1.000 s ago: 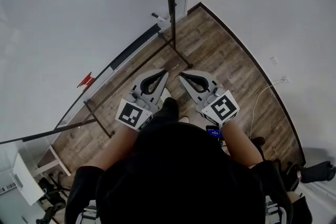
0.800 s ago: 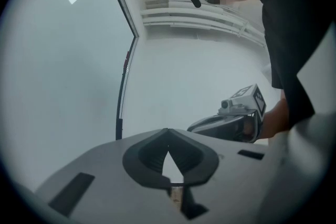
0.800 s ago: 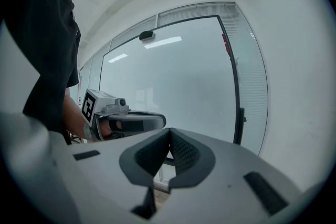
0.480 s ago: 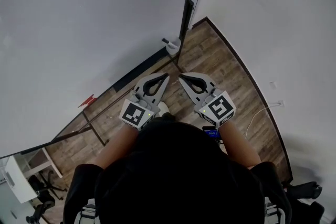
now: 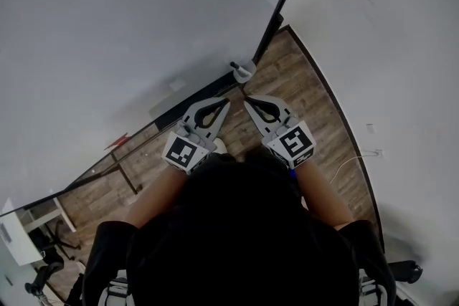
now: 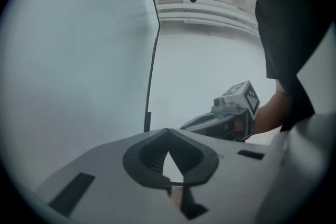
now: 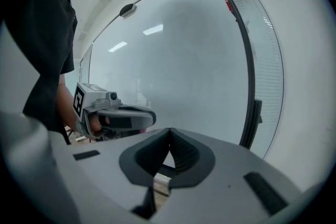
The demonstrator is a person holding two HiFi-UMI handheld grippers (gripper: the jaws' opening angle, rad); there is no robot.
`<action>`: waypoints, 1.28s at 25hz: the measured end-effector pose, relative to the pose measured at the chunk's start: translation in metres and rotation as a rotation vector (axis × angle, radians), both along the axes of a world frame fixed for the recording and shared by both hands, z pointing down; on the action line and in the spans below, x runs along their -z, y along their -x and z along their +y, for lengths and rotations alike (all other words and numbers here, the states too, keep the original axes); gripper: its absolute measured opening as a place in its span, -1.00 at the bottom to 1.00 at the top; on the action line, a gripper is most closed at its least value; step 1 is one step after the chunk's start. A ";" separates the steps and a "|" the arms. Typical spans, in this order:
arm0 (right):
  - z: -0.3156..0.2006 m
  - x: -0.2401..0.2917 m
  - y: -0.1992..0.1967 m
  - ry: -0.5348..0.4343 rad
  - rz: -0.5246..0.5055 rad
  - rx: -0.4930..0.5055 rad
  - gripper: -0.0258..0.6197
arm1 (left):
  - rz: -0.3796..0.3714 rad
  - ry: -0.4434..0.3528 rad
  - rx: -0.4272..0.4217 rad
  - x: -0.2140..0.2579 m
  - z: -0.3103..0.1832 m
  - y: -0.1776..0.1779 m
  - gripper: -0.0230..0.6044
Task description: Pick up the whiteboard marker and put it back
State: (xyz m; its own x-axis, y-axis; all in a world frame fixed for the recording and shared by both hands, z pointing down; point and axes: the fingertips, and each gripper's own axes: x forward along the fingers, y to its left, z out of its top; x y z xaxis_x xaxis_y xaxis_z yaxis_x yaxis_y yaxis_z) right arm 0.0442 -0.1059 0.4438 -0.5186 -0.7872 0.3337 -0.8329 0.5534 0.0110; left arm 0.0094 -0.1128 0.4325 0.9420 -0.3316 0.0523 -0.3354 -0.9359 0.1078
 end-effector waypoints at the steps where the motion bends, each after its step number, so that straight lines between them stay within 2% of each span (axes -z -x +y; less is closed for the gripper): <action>1: -0.005 -0.004 -0.004 0.006 0.005 0.005 -0.94 | -0.001 0.001 0.010 -0.003 -0.003 0.000 -0.92; 6: -0.032 -0.025 -0.025 0.038 0.042 0.036 -0.94 | -0.012 -0.002 0.090 -0.009 -0.018 -0.002 -0.92; 11: -0.055 -0.049 -0.034 0.076 0.046 0.117 -0.94 | 0.036 0.033 0.166 -0.020 -0.024 -0.007 -0.92; 17: -0.087 -0.086 -0.050 0.128 0.103 0.189 -0.94 | 0.001 0.019 0.292 -0.024 -0.038 -0.017 -0.92; 21: -0.103 -0.109 -0.055 0.149 0.154 0.219 -0.91 | 0.034 0.030 0.351 -0.027 -0.047 -0.021 -0.92; 25: -0.110 -0.126 -0.057 0.181 0.177 0.258 -0.90 | 0.014 0.017 0.398 -0.032 -0.053 -0.025 -0.92; 32: -0.122 -0.158 -0.053 0.235 0.219 0.331 -0.73 | 0.003 0.031 0.478 -0.037 -0.053 -0.026 -0.92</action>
